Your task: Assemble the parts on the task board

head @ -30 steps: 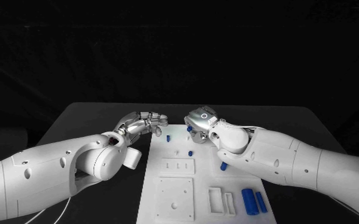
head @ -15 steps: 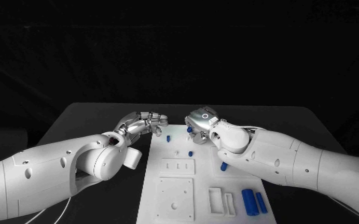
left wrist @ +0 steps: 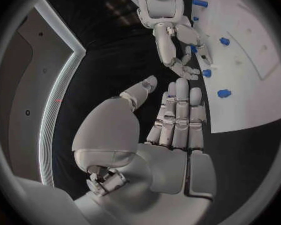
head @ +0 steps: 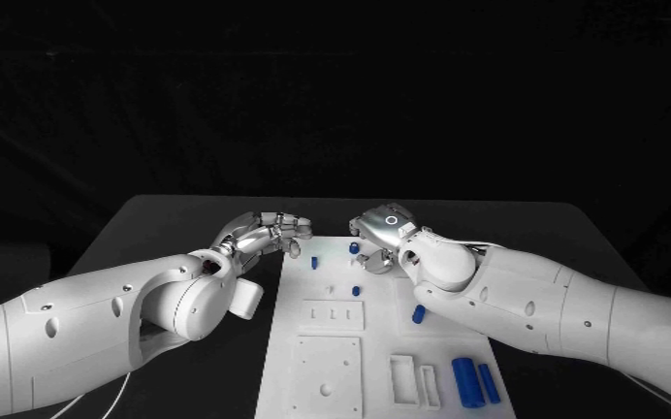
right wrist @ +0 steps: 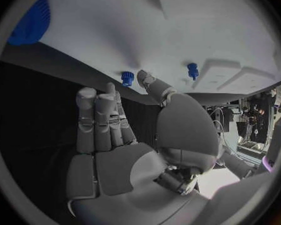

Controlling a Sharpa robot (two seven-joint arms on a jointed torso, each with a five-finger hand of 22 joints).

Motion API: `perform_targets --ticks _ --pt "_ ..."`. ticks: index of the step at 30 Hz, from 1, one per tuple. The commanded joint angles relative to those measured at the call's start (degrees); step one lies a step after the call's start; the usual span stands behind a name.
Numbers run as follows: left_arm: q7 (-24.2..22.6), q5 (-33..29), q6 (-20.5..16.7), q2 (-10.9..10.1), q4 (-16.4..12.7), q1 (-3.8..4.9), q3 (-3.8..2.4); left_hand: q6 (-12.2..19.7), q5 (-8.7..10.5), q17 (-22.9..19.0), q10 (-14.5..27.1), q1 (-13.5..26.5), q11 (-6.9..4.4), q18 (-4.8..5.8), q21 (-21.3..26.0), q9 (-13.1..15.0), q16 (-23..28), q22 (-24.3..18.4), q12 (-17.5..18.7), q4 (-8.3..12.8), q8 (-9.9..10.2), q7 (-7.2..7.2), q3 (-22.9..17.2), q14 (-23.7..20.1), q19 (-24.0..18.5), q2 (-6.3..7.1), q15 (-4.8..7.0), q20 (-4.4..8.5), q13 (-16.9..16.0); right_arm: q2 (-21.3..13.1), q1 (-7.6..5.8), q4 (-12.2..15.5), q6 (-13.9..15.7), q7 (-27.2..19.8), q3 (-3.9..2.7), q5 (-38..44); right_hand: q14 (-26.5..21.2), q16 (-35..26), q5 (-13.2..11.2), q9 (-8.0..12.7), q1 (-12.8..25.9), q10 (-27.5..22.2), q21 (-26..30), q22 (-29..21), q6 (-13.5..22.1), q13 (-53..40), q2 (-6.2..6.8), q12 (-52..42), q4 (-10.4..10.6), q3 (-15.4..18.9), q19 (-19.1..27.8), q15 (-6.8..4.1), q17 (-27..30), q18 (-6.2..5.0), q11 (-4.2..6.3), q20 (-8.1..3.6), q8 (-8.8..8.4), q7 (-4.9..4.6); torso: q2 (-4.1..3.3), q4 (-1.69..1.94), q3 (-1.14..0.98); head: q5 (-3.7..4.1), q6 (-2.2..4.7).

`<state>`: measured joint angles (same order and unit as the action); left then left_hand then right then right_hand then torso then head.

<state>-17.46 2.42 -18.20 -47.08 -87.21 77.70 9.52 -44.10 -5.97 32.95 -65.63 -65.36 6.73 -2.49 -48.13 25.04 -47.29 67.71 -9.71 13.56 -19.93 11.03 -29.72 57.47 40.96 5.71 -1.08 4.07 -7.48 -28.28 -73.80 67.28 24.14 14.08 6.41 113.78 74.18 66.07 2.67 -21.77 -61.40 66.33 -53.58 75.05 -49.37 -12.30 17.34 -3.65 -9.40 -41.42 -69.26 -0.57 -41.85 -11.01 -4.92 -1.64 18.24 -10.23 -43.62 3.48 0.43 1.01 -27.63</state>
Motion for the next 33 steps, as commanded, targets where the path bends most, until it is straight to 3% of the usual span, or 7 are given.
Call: perform_targets --ticks 1,9,16,24,27,28,33 --pt "-0.26 0.17 -0.23 0.03 -0.04 0.14 -0.06 0.17 0.24 -0.1 -0.18 0.64 0.21 -0.46 -0.38 0.1 -0.33 -0.07 0.31 0.3 0.37 0.08 0.02 -0.3 -0.4 0.14 -0.02 0.47 -0.1 -1.25 -0.09 1.67 1.28 -0.28 -0.21 -1.24 0.0 0.2 0.15 -0.14 0.29 -1.45 0.2 0.61 0.12 0.11 -0.08 -0.13 -0.1 0.3 0.08 0.2 0.11 -3.99 -1.24 0.04 0.02 -0.01 0.06 -0.05 0.03 -0.05 0.25" --pt "-0.4 0.06 -0.37 0.12 1.02 0.14 -0.05 0.18 0.23 -0.11 -0.18 0.65 0.21 -0.46 -0.39 0.12 -0.33 -0.09 0.32 0.36 0.37 0.08 -0.02 -0.32 -0.42 0.15 -0.03 0.47 -0.1 -6.38 -1.19 7.48 1.29 -2.72 -4.1 -7.95 0.08 0.39 0.16 -0.99 -0.15 1.65 0.26 0.48 -1.6 -0.21 -0.08 -1.45 0.63 -0.59 -0.15 -0.66 0.32 -3.99 -0.32 0.11 1.52 0.98 0.24 -0.43 -0.13 -0.12 1.06" --pt "-1.0 1.66 -0.3 0.38 1.92 0.1 -0.02 0.16 0.18 -0.15 -0.2 0.59 0.2 -0.47 -0.44 0.15 -0.35 -0.12 0.31 0.51 0.36 0.07 -0.15 -0.35 -0.46 0.12 -0.03 0.47 -0.12 -11.92 -1.93 11.57 -1.01 -4.22 -6.05 -15.74 0.15 0.56 0.16 -1.33 -0.88 5.94 0.02 0.61 -1.82 -1.51 -0.11 -3.93 0.74 -0.75 -0.33 -2.25 0.44 -3.99 1.31 -0.01 1.94 0.98 0.68 -1.08 -0.47 -0.25 1.41" --pt "-1.16 1.72 -0.13 0.55 2.36 0.01 0.04 0.14 0.17 -0.18 -0.2 0.6 0.21 -0.46 -0.46 0.19 -0.34 -0.14 0.32 0.61 0.35 0.06 -0.21 -0.4 -0.51 0.09 -0.04 0.45 -0.13 -15.86 -2.45 10.4 -7.45 -5.81 -6.51 -24.72 0.33 0.83 0.2 -1.37 -1.57 13.95 -0.03 0.36 -1.07 -14.81 -0.2 -18.04 0.38 1.99 -1.04 -5.06 0.45 -3.99 4.03 -0.64 1.42 2.83 1.14 -1.8 -0.85 -0.01 1.69" --pt "-1.1 1.65 -0.02 0.53 2.3 -0.06 0.05 0.13 0.18 -0.18 -0.21 0.61 0.21 -0.46 -0.47 0.19 -0.34 -0.15 0.32 0.62 0.34 0.06 -0.22 -0.41 -0.52 0.09 -0.05 0.45 -0.13 -16.06 -2.44 9.03 -9.3 -6.18 -6.5 -25.27 1.02 2.29 1.66 -1.21 -0.94 12.6 -0.58 0.61 -0.67 -25.06 -0.21 -29.08 0.2 3.94 -1.7 -5.29 -0.46 -3.99 4.45 -0.89 0.93 3.1 1.24 -2.15 -1.04 -0.01 1.69" --pt "-1.08 1.64 0.03 0.54 2.28 -0.08 0.05 0.13 0.18 -0.19 -0.21 0.62 0.21 -0.46 -0.47 0.2 -0.34 -0.15 0.32 0.63 0.34 0.06 -0.22 -0.42 -0.53 0.09 -0.05 0.44 -0.13 -16.06 -2.44 8.54 -9.66 -6.31 -6.49 -25.55 0.71 4.69 1.36 -1.14 -1.0 3.32 -1.65 1.13 -0.91 -39.03 -0.48 -42.49 0.31 4.54 -2.38 -4.9 -2.56 -3.74 4.61 -1.46 0.67 2.82 1.27 -2.32 -1.17 -0.03 1.67" --pt "-1.04 1.51 0.16 0.59 2.1 -0.19 0.06 0.13 0.19 -0.19 -0.21 0.66 0.22 -0.45 -0.48 0.21 -0.34 -0.16 0.32 0.65 0.34 0.06 -0.23 -0.43 -0.54 0.09 -0.06 0.43 -0.13 -15.46 -2.26 5.67 -11.04 -6.07 -6.41 -25.58 0.13 7.39 2.07 -0.83 -1.0 0.52 -3.41 1.3 -0.66 -49.26 -0.25 -54.32 1.3 4.05 -2.21 -4.56 -5.53 -3.99 3.82 -1.79 0.01 2.49 1.26 -2.53 -1.44 0.24 1.65"
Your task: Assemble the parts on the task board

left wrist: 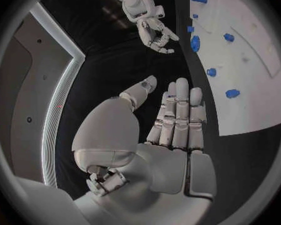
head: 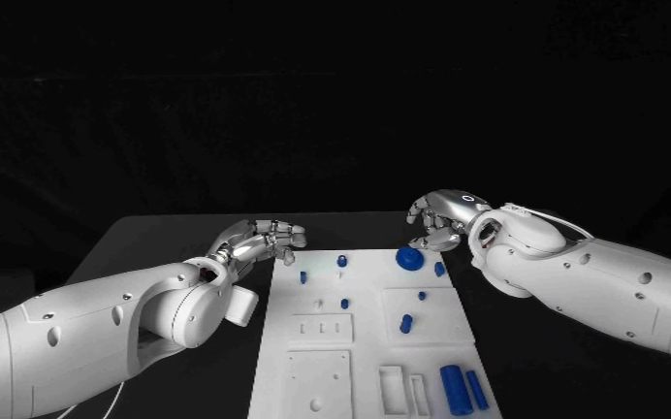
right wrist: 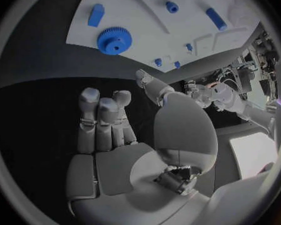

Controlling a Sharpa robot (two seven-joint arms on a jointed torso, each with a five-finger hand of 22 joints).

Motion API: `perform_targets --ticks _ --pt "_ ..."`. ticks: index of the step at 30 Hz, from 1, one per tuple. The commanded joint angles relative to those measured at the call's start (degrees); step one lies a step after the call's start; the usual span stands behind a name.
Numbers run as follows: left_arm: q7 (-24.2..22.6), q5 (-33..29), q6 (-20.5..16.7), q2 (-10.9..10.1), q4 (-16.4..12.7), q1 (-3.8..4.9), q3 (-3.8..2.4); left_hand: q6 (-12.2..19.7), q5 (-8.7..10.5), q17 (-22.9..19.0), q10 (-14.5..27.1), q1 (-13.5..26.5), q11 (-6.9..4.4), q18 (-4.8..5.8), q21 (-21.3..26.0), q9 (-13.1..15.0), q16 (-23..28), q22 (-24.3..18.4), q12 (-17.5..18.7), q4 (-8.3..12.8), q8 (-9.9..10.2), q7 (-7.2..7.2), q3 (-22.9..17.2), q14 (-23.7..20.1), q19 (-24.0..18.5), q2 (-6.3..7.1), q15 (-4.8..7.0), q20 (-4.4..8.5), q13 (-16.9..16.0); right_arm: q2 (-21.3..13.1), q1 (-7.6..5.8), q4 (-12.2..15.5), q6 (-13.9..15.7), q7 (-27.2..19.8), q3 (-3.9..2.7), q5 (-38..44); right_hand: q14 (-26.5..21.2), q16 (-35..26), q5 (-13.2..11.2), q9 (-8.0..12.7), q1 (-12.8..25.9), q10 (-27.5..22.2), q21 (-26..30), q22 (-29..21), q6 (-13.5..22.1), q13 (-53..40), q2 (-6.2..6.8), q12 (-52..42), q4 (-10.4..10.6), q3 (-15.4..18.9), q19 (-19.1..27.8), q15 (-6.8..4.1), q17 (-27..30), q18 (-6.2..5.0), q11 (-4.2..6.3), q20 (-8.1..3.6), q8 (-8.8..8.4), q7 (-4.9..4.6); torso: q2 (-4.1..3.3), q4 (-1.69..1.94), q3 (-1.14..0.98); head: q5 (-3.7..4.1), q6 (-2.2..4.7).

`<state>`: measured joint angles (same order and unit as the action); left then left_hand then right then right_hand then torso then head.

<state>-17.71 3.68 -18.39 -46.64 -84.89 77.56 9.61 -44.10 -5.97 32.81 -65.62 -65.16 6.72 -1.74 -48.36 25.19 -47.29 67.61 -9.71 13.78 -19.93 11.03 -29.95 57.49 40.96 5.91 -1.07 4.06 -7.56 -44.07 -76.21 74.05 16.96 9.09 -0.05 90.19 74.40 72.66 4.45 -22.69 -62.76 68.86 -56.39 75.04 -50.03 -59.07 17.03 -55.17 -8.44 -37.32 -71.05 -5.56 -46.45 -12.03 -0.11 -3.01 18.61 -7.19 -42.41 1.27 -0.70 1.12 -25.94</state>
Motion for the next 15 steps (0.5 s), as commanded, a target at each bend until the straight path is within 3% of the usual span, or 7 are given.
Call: perform_targets --ticks 1,2,5,8,15 --pt "-0.79 0.23 0.41 0.17 -0.24 -0.07 -0.04 0.13 0.19 -0.06 -0.21 0.46 0.22 -1.19 -0.26 0.05 -0.35 -0.06 0.32 0.43 0.34 0.07 -0.01 -0.44 -0.55 -0.12 -0.07 0.44 -0.05 0.37 0.41 -1.51 -4.42 -1.04 0.07 -1.91 -0.23 1.15 0.37 0.11 0.3 -2.3 -0.96 1.31 -0.04 -3.46 0.06 -3.97 0.47 -0.17 -0.44 0.52 -1.4 -2.97 -1.02 -0.49 -0.4 -0.57 0.05 -0.34 -0.35 0.24 -0.05" --pt "-0.78 0.22 0.46 0.16 -0.29 -0.11 -0.04 0.13 0.19 -0.06 -0.21 0.47 0.22 -1.19 -0.26 0.06 -0.35 -0.06 0.32 0.43 0.34 0.07 -0.01 -0.44 -0.55 -0.12 -0.07 0.44 -0.05 0.4 0.66 -1.84 -4.59 -1.02 0.09 -1.87 -0.27 1.67 0.48 0.16 0.18 -2.38 -1.49 1.33 -0.01 -4.63 -0.12 -5.51 0.64 -0.29 -0.57 0.58 -2.01 -2.97 -1.05 -0.64 -0.5 -0.65 0.03 -0.32 -0.39 0.32 -0.08" --pt "-0.74 0.22 0.45 0.06 -0.36 -0.16 -0.04 0.14 0.2 -0.06 -0.21 0.49 0.23 -1.19 -0.27 0.06 -0.35 -0.06 0.32 0.43 0.35 0.07 -0.01 -0.45 -0.55 -0.12 -0.07 0.43 -0.05 0.75 1.23 -2.66 -5.15 -1.25 0.12 -1.77 -0.37 2.93 0.88 0.38 0.16 -2.59 -2.95 1.34 0.46 -6.92 -0.17 -8.46 1.12 -0.29 -1.04 0.55 -3.5 -2.97 -1.16 -1.17 -0.94 -0.74 0.03 -0.19 -0.26 0.42 -0.31" --pt "-0.7 0.22 0.42 0.03 -0.31 -0.18 -0.04 0.15 0.2 -0.07 -0.2 0.52 0.23 -1.18 -0.27 0.06 -0.35 -0.07 0.33 0.44 0.35 0.07 -0.02 -0.46 -0.56 -0.12 -0.08 0.43 -0.05 1.4 1.65 -3.66 -5.2 -1.59 0.13 -1.91 -0.65 3.13 0.79 0.47 0.31 -3.02 -3.63 1.29 0.72 -7.76 -0.13 -9.35 1.43 -0.17 -0.81 0.43 -4.13 -2.97 -1.04 -1.36 -1.13 -0.48 -0.09 -0.16 -0.4 0.44 -0.35" --pt "-0.72 0.22 0.44 -0.07 -0.36 -0.19 -0.04 0.16 0.21 -0.08 -0.19 0.56 0.23 -1.18 -0.29 0.07 -0.35 -0.08 0.33 0.47 0.36 0.07 -0.02 -0.47 -0.58 -0.13 -0.09 0.42 -0.05 2.48 2.42 -4.79 -4.66 -2.07 0.17 -1.64 -0.78 3.3 1.28 0.56 0.31 -2.82 -4.4 1.23 1.16 -8.81 -0.36 -10.54 1.52 0.23 -0.52 0.42 -4.86 -2.97 -1.05 -1.61 -1.37 -0.52 -0.03 0.01 -0.16 0.43 -0.95"
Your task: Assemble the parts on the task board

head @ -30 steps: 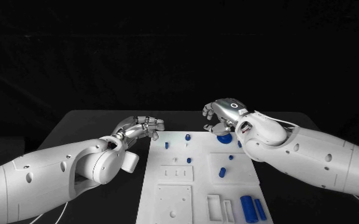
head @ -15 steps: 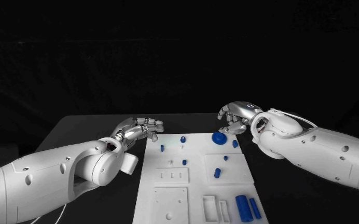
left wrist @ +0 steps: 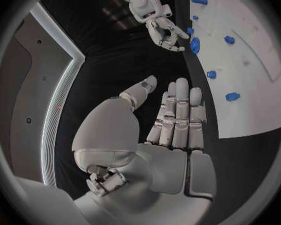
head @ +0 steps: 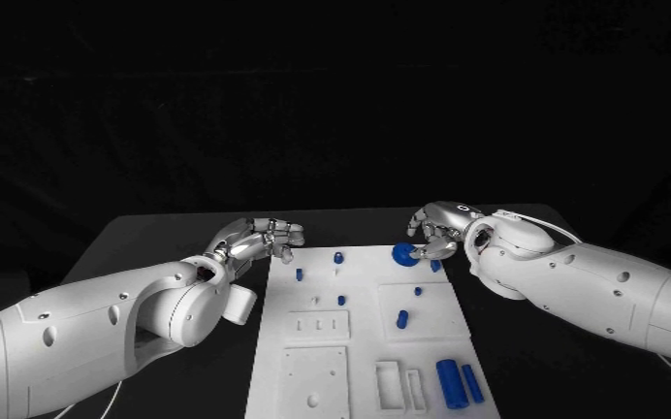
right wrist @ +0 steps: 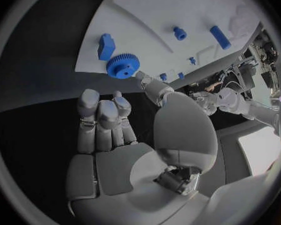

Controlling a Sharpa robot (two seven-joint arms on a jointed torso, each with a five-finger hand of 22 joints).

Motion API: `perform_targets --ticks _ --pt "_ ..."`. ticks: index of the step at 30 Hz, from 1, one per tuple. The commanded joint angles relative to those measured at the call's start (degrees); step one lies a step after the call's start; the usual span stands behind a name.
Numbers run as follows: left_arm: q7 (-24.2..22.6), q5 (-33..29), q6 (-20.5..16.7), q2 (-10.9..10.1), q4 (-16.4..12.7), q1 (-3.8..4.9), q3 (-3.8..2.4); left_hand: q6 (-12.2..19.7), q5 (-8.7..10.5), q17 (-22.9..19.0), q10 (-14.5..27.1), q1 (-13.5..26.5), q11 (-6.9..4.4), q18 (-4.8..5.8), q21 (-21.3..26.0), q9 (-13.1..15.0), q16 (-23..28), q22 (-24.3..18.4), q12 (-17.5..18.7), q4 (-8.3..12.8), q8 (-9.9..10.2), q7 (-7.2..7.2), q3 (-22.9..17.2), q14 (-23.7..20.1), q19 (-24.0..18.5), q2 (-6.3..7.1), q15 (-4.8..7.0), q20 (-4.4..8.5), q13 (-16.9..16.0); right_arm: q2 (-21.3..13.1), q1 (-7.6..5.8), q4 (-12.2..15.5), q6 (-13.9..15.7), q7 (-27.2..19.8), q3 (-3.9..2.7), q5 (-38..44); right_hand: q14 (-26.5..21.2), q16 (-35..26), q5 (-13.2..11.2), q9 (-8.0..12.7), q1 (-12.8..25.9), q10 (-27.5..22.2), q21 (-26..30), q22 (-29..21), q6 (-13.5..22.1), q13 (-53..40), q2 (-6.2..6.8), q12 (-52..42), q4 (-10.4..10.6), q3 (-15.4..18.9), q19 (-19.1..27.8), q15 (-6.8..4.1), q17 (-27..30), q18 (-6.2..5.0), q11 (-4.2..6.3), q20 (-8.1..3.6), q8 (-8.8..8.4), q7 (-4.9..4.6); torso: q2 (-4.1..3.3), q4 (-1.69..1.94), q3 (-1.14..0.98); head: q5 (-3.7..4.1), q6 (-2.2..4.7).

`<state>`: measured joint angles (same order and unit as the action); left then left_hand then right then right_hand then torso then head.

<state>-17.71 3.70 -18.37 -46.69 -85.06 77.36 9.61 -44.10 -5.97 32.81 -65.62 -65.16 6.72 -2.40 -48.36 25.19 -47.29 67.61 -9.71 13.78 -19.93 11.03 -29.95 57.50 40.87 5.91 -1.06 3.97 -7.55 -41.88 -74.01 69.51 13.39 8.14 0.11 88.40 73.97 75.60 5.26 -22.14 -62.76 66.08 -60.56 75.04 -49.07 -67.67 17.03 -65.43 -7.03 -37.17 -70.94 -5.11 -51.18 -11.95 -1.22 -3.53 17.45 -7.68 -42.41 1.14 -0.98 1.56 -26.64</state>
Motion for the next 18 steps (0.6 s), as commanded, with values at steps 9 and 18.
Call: perform_targets --ticks 9,18 --pt "-0.65 0.19 0.34 -0.36 -0.5 0.01 -0.04 0.18 0.21 -0.09 -0.19 0.6 0.24 -0.52 -0.32 0.09 -0.37 -0.1 0.34 0.51 0.37 0.08 -0.05 -0.48 -0.51 -0.13 -0.1 0.51 -0.07 1.03 0.52 -1.45 -1.06 -1.29 0.02 -0.1 -0.37 0.44 0.8 0.02 0.51 0.07 -0.64 1.18 0.31 -0.57 -0.43 -0.72 0.4 0.24 -0.56 0.09 -0.52 -3.05 -0.07 -1.23 -0.28 -0.15 -0.09 0.15 0.07 -0.04 -0.5" --pt "-0.74 0.19 0.2 -0.38 -0.7 0.01 -0.04 0.21 0.22 -0.1 -0.19 0.64 0.24 -0.52 -0.35 0.1 -0.39 -0.11 0.34 0.55 0.39 0.09 -0.07 -0.48 -0.53 -0.12 -0.1 0.5 -0.07 1.93 0.7 -2.68 -1.58 -1.24 0.03 -0.77 -0.41 0.41 0.85 0.05 0.73 -0.35 -0.84 1.13 0.49 -0.38 -0.54 -0.51 0.74 0.3 -0.43 0.2 -0.76 -3.05 -0.18 -1.3 -0.38 -0.28 -0.02 0.15 0.07 -0.36 -0.86"
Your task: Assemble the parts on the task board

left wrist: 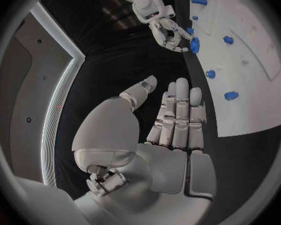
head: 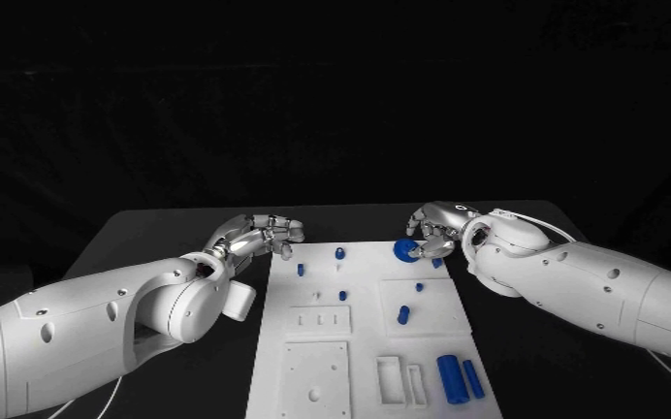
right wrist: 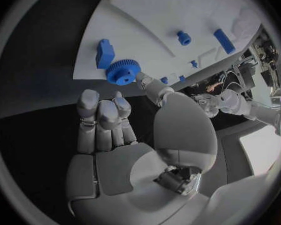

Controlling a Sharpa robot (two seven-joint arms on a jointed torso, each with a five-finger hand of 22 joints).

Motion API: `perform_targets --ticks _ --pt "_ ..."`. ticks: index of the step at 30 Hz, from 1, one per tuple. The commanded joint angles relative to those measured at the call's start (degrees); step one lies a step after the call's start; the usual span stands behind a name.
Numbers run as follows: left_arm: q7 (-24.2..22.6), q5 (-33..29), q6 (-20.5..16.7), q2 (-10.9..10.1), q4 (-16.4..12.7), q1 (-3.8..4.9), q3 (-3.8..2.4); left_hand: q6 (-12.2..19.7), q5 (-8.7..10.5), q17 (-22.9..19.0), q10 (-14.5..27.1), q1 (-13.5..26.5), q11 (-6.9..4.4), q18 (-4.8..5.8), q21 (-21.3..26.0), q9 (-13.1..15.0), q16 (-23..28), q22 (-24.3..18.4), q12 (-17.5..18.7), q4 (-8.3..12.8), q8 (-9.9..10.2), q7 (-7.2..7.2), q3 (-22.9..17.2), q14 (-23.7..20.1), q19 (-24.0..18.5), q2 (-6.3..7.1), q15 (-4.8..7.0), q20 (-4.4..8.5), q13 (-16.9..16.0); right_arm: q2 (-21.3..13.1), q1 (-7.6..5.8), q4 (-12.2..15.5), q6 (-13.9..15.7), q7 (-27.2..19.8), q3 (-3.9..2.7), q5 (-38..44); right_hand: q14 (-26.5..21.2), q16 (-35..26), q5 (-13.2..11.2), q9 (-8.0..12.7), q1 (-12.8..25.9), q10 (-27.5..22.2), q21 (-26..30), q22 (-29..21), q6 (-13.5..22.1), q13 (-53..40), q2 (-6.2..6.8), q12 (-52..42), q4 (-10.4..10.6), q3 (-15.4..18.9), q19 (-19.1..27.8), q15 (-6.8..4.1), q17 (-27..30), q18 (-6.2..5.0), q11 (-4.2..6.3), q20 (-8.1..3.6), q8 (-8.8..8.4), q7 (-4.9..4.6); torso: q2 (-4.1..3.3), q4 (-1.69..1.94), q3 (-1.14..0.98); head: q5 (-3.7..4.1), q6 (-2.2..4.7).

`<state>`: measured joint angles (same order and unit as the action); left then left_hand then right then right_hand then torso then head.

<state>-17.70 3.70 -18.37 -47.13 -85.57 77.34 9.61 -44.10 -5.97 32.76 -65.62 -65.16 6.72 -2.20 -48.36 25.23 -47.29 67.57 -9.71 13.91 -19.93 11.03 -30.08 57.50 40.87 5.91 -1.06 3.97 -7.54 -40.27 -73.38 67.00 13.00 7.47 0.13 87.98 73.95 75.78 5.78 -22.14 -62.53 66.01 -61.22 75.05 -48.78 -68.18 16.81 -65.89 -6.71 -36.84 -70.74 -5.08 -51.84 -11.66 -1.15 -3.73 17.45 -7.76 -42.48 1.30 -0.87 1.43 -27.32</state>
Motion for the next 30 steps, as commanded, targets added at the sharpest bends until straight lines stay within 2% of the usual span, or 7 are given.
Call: perform_targets --ticks 1,7,16,30 --pt "-0.75 0.19 0.22 0.07 -0.19 0.03 -0.04 0.21 0.22 -0.06 -0.19 0.65 0.24 -0.72 -0.35 0.06 -0.39 -0.07 0.34 0.42 0.39 0.09 0.06 -0.48 -0.53 -0.13 -0.1 0.51 -0.08 0.37 0.07 -0.29 -1.18 -0.57 0.01 -0.36 -0.39 0.23 0.33 0.06 0.52 -0.36 -0.2 1.13 0.21 0.19 -0.3 0.02 0.45 -0.01 -0.61 0.18 -0.12 -3.34 -0.27 -1.1 -0.39 -0.21 0.06 -0.02 -0.04 -0.29 -0.24" --pt "-0.73 0.19 0.2 0.09 -0.21 0.03 -0.05 0.22 0.22 -0.06 -0.2 0.68 0.24 -0.72 -0.37 0.07 -0.41 -0.08 0.34 0.44 0.4 0.1 0.04 -0.48 -0.54 -0.13 -0.1 0.5 -0.09 0.78 0.23 -1.1 -1.21 -0.69 0.03 -0.37 -0.43 0.18 0.38 0.08 0.64 -0.81 -0.28 1.11 0.33 0.47 -0.3 0.36 0.59 0.06 -0.52 0.24 -0.23 -3.34 -0.34 -1.13 -0.45 -0.28 0.08 0.08 -0.02 -0.54 -0.41" --pt "-0.69 0.19 0.19 -0.04 -0.36 0.03 -0.05 0.26 0.21 -0.08 -0.19 0.72 0.24 -0.72 -0.4 0.09 -0.43 -0.1 0.35 0.49 0.42 0.11 0.01 -0.47 -0.55 -0.12 -0.1 0.5 -0.09 1.32 0.75 -1.66 -1.96 -0.72 0.13 -0.29 -0.44 0.14 0.44 0.07 0.7 -1.06 -0.35 1.08 0.32 0.6 -0.4 0.52 0.74 0.09 -0.44 0.31 -0.33 -3.34 -0.41 -1.16 -0.44 -0.36 0.07 -0.12 -0.1 -0.77 -0.73" --pt "-0.58 0.19 0.22 -0.06 -0.32 0.03 -0.05 0.31 0.21 -0.1 -0.18 0.82 0.25 -0.72 -0.45 0.1 -0.45 -0.12 0.36 0.51 0.45 0.13 -0.01 -0.48 -0.56 -0.11 -0.1 0.5 -0.1 1.72 1.31 -2.81 -3.78 -1.0 0.22 -0.28 -0.46 -0.04 1.3 -0.02 0.47 -1.33 -0.52 1.02 0.08 0.66 -1.01 0.58 1.11 -0.25 -0.21 0.43 -0.6 -3.34 -0.52 -1.21 -0.31 -0.45 0.12 -0.12 -0.11 -0.78 -1.07"
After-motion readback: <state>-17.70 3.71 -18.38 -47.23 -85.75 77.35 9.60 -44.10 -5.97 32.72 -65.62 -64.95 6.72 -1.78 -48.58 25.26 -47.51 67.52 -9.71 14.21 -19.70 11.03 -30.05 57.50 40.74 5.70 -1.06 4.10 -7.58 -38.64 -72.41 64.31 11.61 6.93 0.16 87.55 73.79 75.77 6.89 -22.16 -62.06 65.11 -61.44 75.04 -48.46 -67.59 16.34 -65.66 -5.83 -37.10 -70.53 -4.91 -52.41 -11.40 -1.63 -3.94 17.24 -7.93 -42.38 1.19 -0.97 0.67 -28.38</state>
